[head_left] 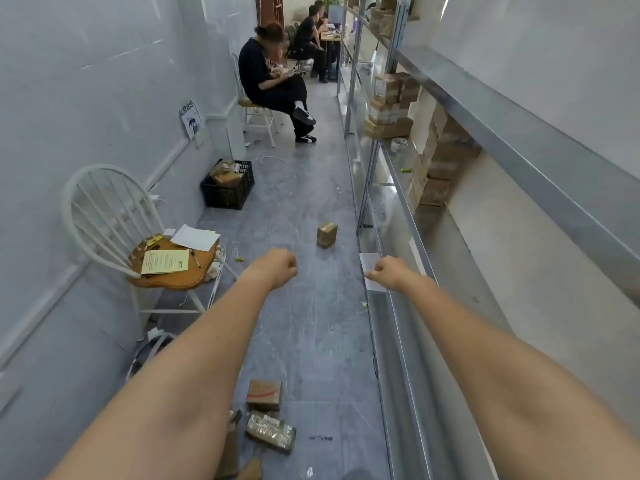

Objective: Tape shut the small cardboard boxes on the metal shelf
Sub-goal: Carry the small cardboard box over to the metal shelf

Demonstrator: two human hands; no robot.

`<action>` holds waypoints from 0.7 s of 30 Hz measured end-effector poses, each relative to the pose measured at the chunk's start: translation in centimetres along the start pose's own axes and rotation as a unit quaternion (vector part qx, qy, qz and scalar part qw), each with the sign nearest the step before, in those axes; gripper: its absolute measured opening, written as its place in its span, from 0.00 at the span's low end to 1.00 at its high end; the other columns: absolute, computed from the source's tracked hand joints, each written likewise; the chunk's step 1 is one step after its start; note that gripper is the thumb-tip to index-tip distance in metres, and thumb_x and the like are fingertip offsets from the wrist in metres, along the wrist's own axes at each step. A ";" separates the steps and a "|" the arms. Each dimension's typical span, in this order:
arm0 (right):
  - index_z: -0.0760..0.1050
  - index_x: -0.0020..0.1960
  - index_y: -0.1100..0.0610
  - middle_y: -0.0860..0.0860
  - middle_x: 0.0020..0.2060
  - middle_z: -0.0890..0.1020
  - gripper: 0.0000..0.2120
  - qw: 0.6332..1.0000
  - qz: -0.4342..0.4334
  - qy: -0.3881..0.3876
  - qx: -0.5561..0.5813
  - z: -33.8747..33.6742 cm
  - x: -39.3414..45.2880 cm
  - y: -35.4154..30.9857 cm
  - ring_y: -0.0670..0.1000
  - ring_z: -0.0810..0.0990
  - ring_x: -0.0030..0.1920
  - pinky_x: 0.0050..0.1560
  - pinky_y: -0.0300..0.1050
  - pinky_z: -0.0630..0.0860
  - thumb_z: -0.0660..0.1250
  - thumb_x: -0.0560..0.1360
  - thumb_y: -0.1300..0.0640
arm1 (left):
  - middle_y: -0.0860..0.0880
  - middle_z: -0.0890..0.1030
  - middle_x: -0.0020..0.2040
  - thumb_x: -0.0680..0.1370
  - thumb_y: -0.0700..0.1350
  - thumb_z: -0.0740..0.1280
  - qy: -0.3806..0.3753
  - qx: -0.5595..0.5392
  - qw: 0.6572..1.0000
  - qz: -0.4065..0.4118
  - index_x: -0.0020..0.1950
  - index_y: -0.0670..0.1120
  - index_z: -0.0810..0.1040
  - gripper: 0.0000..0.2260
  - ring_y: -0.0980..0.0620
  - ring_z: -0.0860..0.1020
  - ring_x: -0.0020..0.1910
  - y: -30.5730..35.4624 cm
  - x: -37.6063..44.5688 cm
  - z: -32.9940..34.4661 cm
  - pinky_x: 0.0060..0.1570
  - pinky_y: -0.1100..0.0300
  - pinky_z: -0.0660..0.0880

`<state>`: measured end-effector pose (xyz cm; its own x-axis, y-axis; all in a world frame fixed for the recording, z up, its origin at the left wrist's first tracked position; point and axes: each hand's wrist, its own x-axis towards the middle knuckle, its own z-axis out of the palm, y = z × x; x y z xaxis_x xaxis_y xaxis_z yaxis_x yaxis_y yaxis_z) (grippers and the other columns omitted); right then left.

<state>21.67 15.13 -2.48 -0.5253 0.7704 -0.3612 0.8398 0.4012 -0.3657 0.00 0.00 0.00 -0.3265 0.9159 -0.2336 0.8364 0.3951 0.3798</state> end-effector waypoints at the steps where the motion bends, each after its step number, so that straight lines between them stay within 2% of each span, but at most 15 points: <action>1: 0.65 0.32 0.57 0.51 0.33 0.69 0.22 1.000 -0.003 -0.001 0.001 0.1 0.4 0.2 0.52 0.69 0.38 0.32 0.43 0.61 0.62 0.80 0.47 | 0.37 0.81 0.52 0.81 0.40 0.61 -0.007 -0.004 1.000 -0.004 0.50 0.37 0.80 0.10 0.42 0.77 0.46 0.0 0.4 0.2 0.45 0.53 0.72; 4: 0.65 0.32 0.57 0.51 0.31 0.70 0.22 1.000 0.013 -0.002 -0.001 -0.3 2.3 0.7 0.52 0.70 0.35 0.31 0.43 0.62 0.62 0.80 0.47 | 0.39 0.81 0.52 0.81 0.41 0.60 -0.014 -0.005 1.000 -0.021 0.54 0.39 0.80 0.10 0.41 0.79 0.51 -0.3 2.0 0.5 0.48 0.51 0.74; 7: 0.65 0.32 0.57 0.52 0.31 0.69 0.21 1.000 0.011 -0.018 0.002 -1.2 4.6 1.1 0.53 0.69 0.36 0.35 0.45 0.63 0.62 0.80 0.47 | 0.39 0.81 0.52 0.81 0.41 0.60 -0.015 -0.013 0.999 -0.030 0.53 0.38 0.80 0.11 0.40 0.79 0.51 -0.6 4.6 0.6 0.48 0.52 0.74; 9: 0.71 0.37 0.59 0.54 0.36 0.73 0.19 1.000 0.010 -0.026 0.003 -1.9 6.3 1.5 0.56 0.72 0.40 0.39 0.45 0.66 0.61 0.80 0.47 | 0.38 0.81 0.53 0.81 0.41 0.60 -0.014 -0.019 0.999 -0.043 0.52 0.38 0.79 0.10 0.41 0.78 0.49 -0.6 6.2 0.7 0.48 0.52 0.74; 10: 0.75 0.42 0.63 0.57 0.40 0.76 0.19 0.999 0.009 -0.031 0.006 -2.2 7.3 1.7 0.58 0.75 0.43 0.42 0.46 0.69 0.60 0.81 0.48 | 0.37 0.81 0.53 0.81 0.41 0.59 -0.015 -0.020 0.999 -0.049 0.51 0.38 0.79 0.10 0.42 0.78 0.48 -0.5 7.2 0.9 0.49 0.52 0.74; 12: 0.75 0.49 0.68 0.62 0.46 0.79 0.21 0.999 0.004 -0.037 0.016 -2.7 9.3 1.9 0.61 0.78 0.48 0.48 0.49 0.73 0.59 0.81 0.48 | 0.38 0.81 0.52 0.81 0.41 0.59 -0.019 -0.021 0.998 -0.057 0.53 0.37 0.79 0.11 0.42 0.78 0.49 0.0 9.1 1.1 0.50 0.50 0.75; 16: 0.71 0.44 0.61 0.57 0.43 0.74 0.15 0.999 -0.017 -0.038 0.018 -3.9 12.9 1.6 0.57 0.74 0.45 0.46 0.47 0.70 0.59 0.81 0.49 | 0.41 0.75 0.42 0.81 0.42 0.58 -0.019 -0.023 0.998 -0.054 0.44 0.42 0.73 0.08 0.46 0.72 0.40 1.7 13.2 0.2 0.42 0.55 0.67; 18: 0.68 0.38 0.60 0.56 0.42 0.73 0.17 0.999 -0.030 -0.040 0.011 -4.2 14.6 1.2 0.55 0.72 0.44 0.46 0.48 0.70 0.59 0.81 0.50 | 0.41 0.75 0.41 0.80 0.42 0.58 -0.011 -0.028 0.998 -0.054 0.43 0.41 0.74 0.10 0.46 0.71 0.39 2.3 15.0 -0.1 0.40 0.55 0.67; 21: 0.65 0.34 0.59 0.55 0.36 0.70 0.20 0.997 -0.037 -0.063 -0.003 -4.0 17.3 0.8 0.55 0.70 0.41 0.40 0.46 0.65 0.59 0.82 0.51 | 0.40 0.77 0.43 0.81 0.43 0.59 -0.029 -0.040 0.997 -0.052 0.45 0.40 0.76 0.10 0.46 0.72 0.40 2.1 17.5 0.3 0.41 0.55 0.67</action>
<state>13.81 30.72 -5.58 -0.5989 0.6705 -0.4378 0.7984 0.4576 -0.3913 -3.87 16.83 -3.56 -0.3821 0.8650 -0.3251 0.7610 0.4941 0.4203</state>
